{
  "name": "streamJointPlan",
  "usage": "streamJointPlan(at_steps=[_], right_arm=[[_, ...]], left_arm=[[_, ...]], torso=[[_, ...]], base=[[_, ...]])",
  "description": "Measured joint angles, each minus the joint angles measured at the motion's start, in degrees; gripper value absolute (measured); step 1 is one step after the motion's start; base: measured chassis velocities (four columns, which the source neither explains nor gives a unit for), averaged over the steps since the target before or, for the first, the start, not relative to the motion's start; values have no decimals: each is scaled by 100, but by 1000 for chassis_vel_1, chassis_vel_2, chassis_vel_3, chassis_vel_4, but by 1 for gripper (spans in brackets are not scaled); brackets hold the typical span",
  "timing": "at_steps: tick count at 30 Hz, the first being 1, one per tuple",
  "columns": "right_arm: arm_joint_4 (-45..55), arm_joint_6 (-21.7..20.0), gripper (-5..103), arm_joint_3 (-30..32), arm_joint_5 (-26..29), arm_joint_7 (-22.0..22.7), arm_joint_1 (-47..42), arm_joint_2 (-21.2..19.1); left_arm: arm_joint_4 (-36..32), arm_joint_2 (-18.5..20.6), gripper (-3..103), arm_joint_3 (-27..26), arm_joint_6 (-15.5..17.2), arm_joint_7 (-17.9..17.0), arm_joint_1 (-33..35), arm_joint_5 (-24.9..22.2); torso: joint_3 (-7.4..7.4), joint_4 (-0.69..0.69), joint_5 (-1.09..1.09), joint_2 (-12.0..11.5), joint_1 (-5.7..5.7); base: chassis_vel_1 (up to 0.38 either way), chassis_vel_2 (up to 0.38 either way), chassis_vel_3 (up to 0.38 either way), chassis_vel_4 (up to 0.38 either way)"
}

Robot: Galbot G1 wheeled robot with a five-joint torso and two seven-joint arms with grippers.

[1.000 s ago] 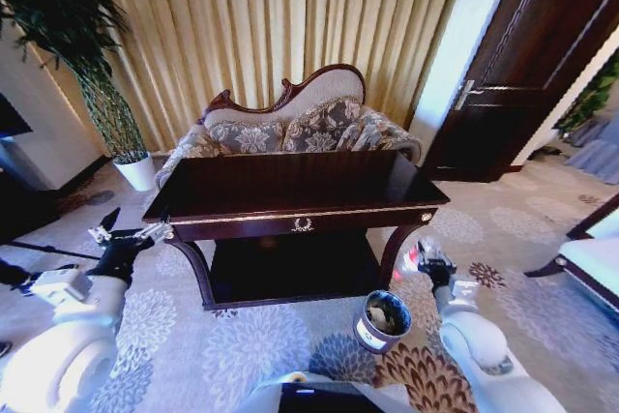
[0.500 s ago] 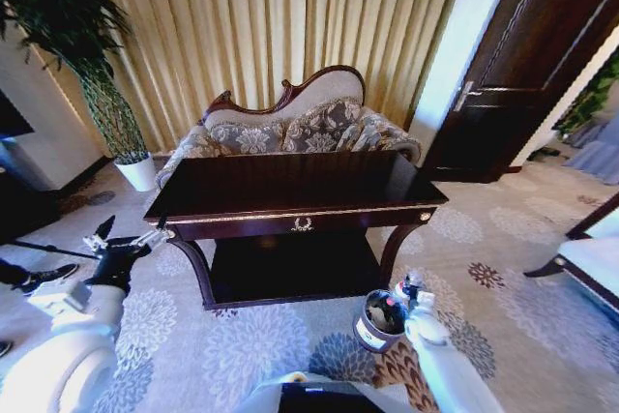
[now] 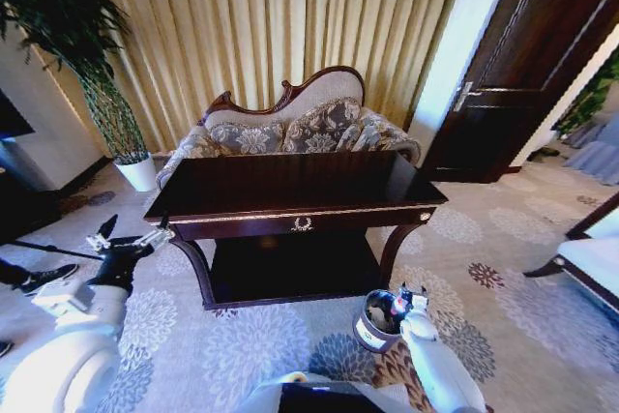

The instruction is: Move to the front of the table and place the trash on the table into the trash bin.

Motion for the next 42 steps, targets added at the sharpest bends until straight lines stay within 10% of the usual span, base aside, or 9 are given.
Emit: streamJointPlan(at_steps=[8,24,31,42], right_arm=[[181,7,100,5,22,-27,-173,-92],[463,-7,100,63,178,-184,-381,-178],[3090,-168,100,264,1274,-1396,-1663,-694],[6956,-927,100,767,1666,-1373,-3153,-862]], left_arm=[[2,-11,100,58,-5,8,-69,20],[8,52,100,8,-35,25,-74,10],[7,129,100,-124,-37,25,-42,-125],[3,60,100,-112,-26,28,16,-152]], torso=[[0,0,0,0,0],[0,1,2,0,0],[-1,0,0,1,-1],[-1,2,-1,1,-2]], base=[[0,0,0,0],[0,0,0,0],[0,0,0,0],[0,0,0,0]])
